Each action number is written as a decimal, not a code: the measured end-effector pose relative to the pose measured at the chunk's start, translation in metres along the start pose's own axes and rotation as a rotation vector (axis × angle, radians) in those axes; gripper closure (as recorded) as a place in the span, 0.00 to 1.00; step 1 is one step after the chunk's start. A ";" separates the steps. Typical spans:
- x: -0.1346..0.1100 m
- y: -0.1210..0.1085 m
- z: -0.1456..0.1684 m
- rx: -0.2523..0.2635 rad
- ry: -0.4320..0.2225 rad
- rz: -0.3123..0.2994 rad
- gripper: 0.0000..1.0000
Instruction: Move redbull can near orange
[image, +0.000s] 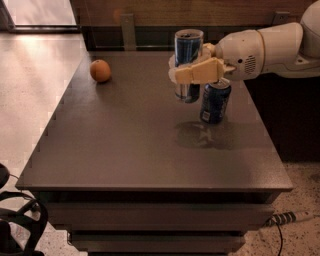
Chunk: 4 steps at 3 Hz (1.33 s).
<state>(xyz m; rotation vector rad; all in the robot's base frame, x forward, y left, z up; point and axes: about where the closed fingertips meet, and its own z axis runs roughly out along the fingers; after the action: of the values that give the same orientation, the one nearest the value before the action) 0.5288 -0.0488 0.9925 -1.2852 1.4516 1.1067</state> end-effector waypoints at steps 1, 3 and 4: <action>-0.017 -0.035 0.009 0.002 -0.005 -0.022 1.00; -0.027 -0.099 0.001 0.063 -0.033 -0.051 1.00; -0.019 -0.129 -0.002 0.121 -0.030 -0.063 1.00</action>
Offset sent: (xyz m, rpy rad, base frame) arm 0.1277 -0.0058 0.0276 0.0234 -0.0823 -0.0713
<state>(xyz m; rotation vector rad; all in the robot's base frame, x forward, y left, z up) 0.6587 -0.0554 1.0025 -1.2166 1.4243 0.9772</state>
